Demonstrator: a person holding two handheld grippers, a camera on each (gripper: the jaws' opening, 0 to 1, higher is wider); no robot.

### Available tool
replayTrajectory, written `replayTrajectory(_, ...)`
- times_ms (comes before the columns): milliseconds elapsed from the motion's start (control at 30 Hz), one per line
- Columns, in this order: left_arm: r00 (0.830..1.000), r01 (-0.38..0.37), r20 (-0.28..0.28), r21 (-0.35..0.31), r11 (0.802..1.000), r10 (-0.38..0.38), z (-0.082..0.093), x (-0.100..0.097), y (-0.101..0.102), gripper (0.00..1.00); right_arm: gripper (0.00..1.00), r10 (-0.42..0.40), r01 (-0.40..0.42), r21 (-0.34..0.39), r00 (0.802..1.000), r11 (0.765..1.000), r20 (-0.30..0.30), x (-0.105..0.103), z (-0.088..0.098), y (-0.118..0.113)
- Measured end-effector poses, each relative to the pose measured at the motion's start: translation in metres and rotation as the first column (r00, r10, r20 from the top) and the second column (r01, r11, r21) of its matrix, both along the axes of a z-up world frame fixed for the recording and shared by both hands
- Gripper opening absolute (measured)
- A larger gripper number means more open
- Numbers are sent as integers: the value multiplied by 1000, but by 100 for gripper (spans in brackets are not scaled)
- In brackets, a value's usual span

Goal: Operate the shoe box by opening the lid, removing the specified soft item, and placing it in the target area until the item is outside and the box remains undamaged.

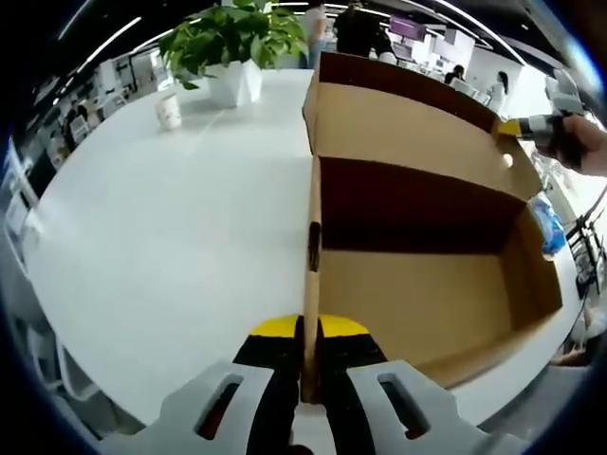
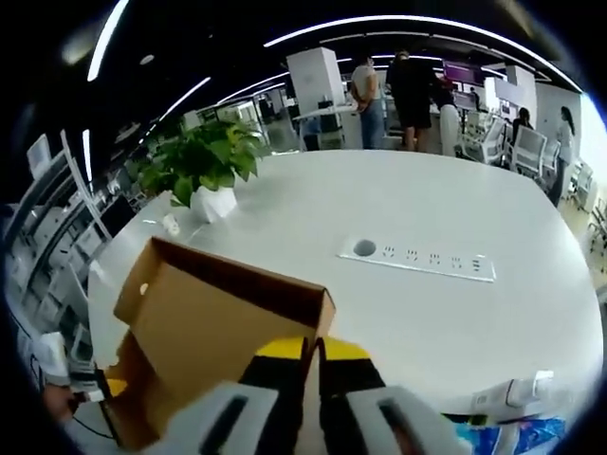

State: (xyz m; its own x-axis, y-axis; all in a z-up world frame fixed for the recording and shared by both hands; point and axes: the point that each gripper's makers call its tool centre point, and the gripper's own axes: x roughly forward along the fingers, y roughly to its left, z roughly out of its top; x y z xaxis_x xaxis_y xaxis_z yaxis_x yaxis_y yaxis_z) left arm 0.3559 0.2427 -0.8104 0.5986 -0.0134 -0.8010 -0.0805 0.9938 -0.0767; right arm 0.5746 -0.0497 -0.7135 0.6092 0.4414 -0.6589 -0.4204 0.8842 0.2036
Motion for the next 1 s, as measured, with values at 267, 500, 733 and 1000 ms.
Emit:
replayTrajectory(267, 1000, 2, 3, -2, 1000, -2, 0, 0, -1, 3, 0, 15, -15, 4, 999, 1000, 36, -12, 18, -1)
replayTrajectory(500, 1000, -3, 14, -12, 1000, 3, 0, 0, 0, 3, 0, 30, -30, -9, 997, 1000, 73, -44, 41, 3)
replayTrajectory(733, 1000, -14, 17, -16, 1000, 15, 0, 0, 0, 3, 0, 53, -50, -27, 992, 998, 111, -65, 59, 6)
replayTrajectory(1000, 999, -23, 26, -33, 999, 24, 0, 0, -1, 3, 0, 67, -64, -26, 989, 998, 134, -59, 60, 2)
